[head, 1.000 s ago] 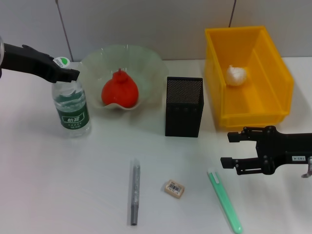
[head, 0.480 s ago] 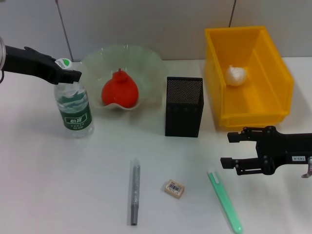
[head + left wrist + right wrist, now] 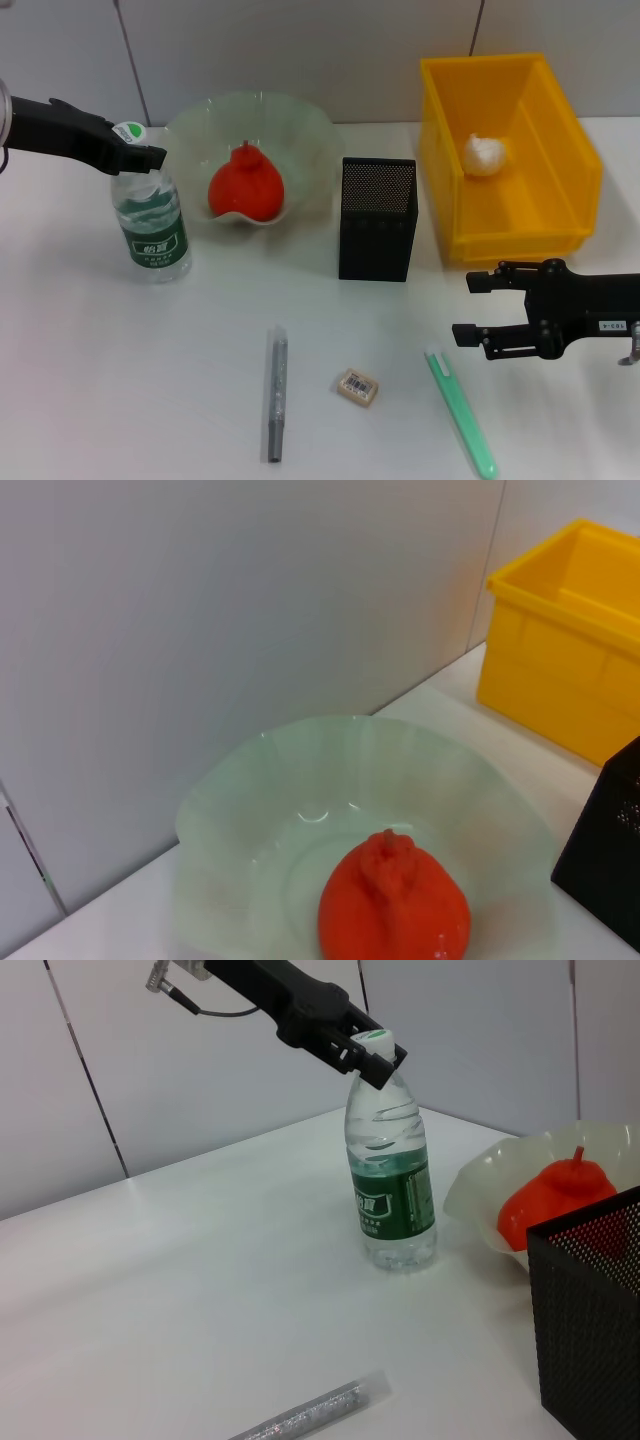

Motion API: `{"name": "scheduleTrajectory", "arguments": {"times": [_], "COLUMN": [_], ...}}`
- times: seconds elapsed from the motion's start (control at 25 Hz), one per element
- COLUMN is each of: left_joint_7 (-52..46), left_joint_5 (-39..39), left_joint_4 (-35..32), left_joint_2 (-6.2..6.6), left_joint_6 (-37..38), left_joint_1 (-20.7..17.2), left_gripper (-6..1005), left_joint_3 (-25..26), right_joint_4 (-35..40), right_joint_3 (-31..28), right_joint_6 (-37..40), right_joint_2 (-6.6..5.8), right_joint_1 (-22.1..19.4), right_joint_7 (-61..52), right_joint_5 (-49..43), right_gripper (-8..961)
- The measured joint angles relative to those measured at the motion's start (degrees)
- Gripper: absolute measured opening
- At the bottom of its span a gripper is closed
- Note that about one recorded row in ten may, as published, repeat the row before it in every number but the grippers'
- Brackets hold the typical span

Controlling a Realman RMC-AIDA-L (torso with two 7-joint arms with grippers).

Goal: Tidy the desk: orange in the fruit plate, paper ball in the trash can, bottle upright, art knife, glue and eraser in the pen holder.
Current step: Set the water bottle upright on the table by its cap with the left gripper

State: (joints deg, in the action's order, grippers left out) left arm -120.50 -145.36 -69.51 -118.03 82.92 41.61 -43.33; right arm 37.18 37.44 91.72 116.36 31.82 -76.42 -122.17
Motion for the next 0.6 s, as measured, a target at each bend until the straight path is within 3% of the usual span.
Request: {"name": "scheduleTrajectory", "arguments": {"times": [0.6], "left_joint_7": [0.00], "left_joint_5": [0.00], "left_joint_4": [0.30], "left_joint_2": [0.00], "left_joint_6": [-0.23], "left_joint_1": [-0.02], "left_gripper": [510], "left_joint_3": [0.00], "right_joint_4": [0.00], "right_joint_3": [-0.09], "right_joint_6": [-0.05], "right_joint_2": [0.00], "right_joint_1": [0.00], "right_joint_7": [-0.05], "right_joint_5": [0.00], "right_gripper": [795]}}
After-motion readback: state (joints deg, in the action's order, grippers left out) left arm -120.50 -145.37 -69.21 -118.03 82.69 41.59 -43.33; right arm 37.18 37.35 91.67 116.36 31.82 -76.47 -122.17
